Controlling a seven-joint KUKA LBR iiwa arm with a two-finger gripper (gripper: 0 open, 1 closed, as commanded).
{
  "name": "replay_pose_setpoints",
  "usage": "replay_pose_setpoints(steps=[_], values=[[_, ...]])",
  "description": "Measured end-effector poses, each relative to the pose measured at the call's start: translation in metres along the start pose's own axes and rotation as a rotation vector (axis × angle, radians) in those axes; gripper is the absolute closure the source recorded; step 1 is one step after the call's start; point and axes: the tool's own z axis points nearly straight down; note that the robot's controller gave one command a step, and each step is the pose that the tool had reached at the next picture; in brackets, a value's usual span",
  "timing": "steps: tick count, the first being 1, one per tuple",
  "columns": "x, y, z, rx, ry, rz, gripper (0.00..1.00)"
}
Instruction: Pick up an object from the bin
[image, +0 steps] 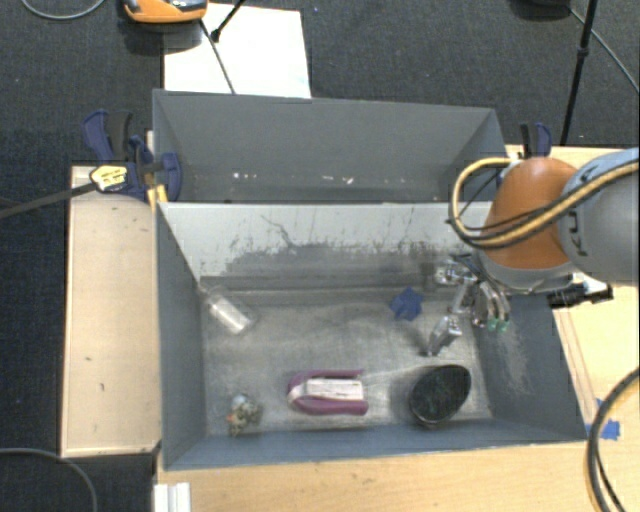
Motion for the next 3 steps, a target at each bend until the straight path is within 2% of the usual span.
replay_pose_setpoints(steps=[1,2,3], values=[[-0.0005,0.0002,-0.0009,0.0,0.0,-0.002,1.0],[-0.0001,0.0,-0.0001,0.0,0.0,-0.003,0.0],[-0.0005,0.0002,-0.0009,0.0,0.0,-0.003,1.0]])
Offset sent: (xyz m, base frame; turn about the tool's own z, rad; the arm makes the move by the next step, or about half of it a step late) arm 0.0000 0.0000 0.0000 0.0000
